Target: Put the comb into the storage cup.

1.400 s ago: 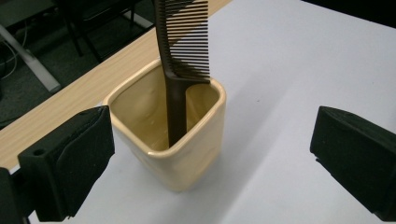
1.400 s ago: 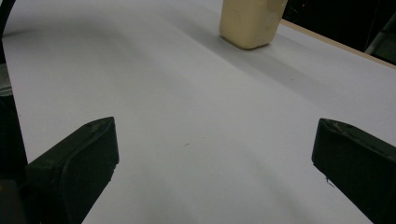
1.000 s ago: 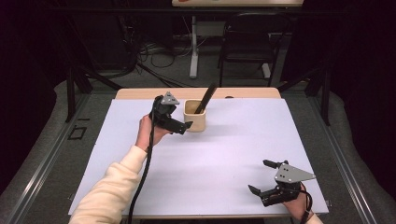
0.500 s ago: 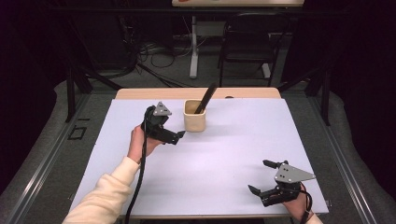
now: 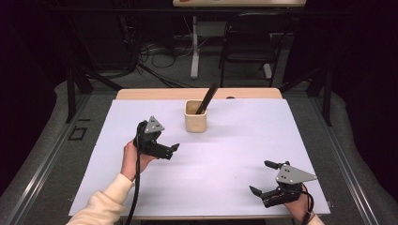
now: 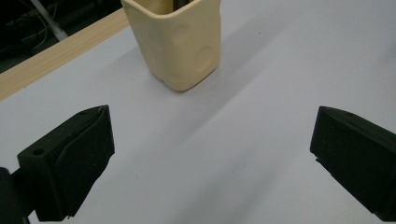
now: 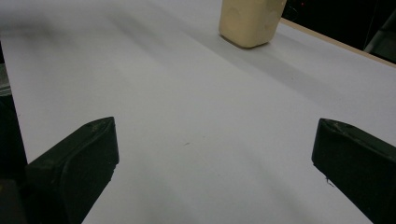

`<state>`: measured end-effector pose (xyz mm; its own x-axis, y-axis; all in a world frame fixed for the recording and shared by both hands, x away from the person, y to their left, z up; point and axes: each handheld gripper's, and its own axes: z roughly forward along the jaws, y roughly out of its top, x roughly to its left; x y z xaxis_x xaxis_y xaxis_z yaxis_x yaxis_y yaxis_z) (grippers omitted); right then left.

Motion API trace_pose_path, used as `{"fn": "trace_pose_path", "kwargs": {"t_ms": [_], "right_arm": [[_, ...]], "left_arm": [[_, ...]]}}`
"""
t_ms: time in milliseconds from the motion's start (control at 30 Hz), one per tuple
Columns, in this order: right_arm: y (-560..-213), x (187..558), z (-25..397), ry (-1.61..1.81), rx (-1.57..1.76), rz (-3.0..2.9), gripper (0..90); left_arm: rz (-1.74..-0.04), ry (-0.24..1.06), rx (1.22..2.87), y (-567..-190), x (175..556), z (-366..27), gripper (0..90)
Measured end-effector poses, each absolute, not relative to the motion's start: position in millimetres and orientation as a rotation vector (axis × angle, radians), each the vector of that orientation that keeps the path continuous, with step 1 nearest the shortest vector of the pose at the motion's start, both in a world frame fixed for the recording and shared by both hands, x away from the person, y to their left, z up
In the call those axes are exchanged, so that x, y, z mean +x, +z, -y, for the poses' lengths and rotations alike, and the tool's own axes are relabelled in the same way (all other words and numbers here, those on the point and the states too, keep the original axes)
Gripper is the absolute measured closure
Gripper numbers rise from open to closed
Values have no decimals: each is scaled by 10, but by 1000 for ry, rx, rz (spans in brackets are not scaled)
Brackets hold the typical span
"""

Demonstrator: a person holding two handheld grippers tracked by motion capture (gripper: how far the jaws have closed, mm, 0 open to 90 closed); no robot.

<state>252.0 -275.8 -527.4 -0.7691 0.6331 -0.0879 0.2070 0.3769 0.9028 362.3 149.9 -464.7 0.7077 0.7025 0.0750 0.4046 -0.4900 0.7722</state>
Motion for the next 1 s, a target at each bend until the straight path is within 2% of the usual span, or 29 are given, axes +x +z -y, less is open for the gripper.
{"fn": "trace_pose_path", "kwargs": {"t_ms": [600,1000], "right_arm": [[-5271,2520,2761,1367,730,-2217,1],[-5274,2521,2757,1363,729,-2222,1]], "left_arm": [[-936,563,2093,-4812,3244,-1860,0],[-949,559,2081,-4927,2982,-1957,0]]}}
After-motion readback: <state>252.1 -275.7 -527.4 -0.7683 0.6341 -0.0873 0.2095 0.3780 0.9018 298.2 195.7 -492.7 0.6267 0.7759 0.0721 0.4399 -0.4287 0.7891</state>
